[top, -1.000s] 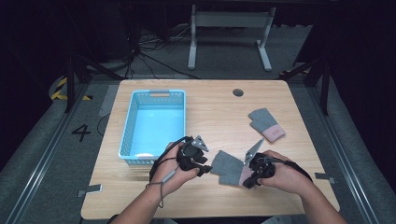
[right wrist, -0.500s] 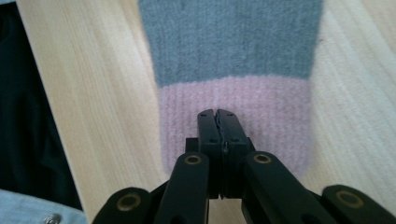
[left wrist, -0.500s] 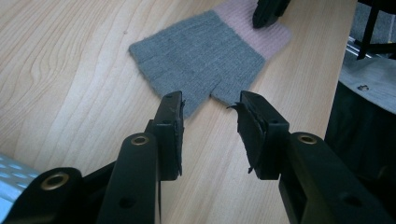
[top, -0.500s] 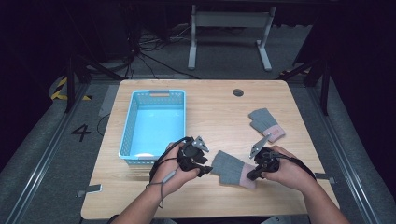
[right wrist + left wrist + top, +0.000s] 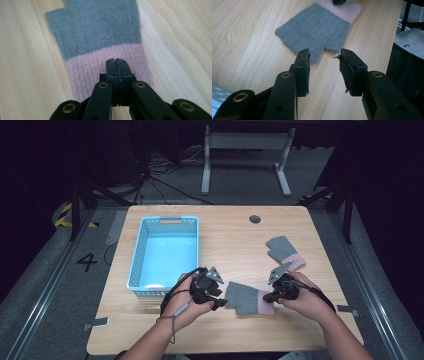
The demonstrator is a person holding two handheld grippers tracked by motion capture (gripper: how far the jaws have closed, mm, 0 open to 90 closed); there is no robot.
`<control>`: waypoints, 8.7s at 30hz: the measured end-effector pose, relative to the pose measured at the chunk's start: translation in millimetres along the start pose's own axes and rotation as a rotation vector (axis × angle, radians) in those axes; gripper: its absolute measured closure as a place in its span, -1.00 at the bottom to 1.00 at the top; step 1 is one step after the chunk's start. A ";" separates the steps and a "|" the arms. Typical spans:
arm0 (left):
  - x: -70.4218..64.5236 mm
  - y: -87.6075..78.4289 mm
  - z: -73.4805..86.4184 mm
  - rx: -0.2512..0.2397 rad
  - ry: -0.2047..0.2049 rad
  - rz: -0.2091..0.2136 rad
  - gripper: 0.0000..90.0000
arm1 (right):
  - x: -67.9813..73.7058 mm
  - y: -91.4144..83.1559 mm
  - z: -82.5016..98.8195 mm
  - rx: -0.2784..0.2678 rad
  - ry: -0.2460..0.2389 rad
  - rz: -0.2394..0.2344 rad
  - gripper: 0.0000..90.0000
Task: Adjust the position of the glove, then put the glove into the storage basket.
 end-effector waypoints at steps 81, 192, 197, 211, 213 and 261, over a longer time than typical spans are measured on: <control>6.8 -24.6 47.3 -0.051 -0.142 -0.103 0.09 | -194.1 1.9 25.3 -0.133 0.540 0.466 -0.06; 0.4 -4.3 20.4 -0.005 -0.055 0.007 0.25 | 5.5 -34.8 -44.4 -0.101 -0.125 -0.027 0.85; 0.7 -1.6 20.8 0.001 -0.056 0.009 0.25 | 10.1 -24.8 -44.1 -0.088 -0.145 -0.049 0.85; 0.4 2.6 21.1 0.014 -0.051 0.014 0.25 | 14.6 -8.4 -43.2 -0.090 -0.183 -0.073 0.85; 1.0 2.4 21.5 0.019 -0.051 0.013 0.25 | 14.1 -6.6 -43.0 -0.091 -0.183 -0.074 0.84; 11.7 50.2 23.0 0.102 -0.032 0.060 0.65 | -33.5 -28.6 24.1 0.007 0.062 0.035 0.45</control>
Point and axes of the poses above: each handheld gripper's, and its own axes: y roughly forward along the jaws, z roughly out of its underside, x roughly to its left, the point moved 9 cm from there along y, roughly forward along the jaws, and after that the axes turned 7 degrees about z, right-handed, at the moved point
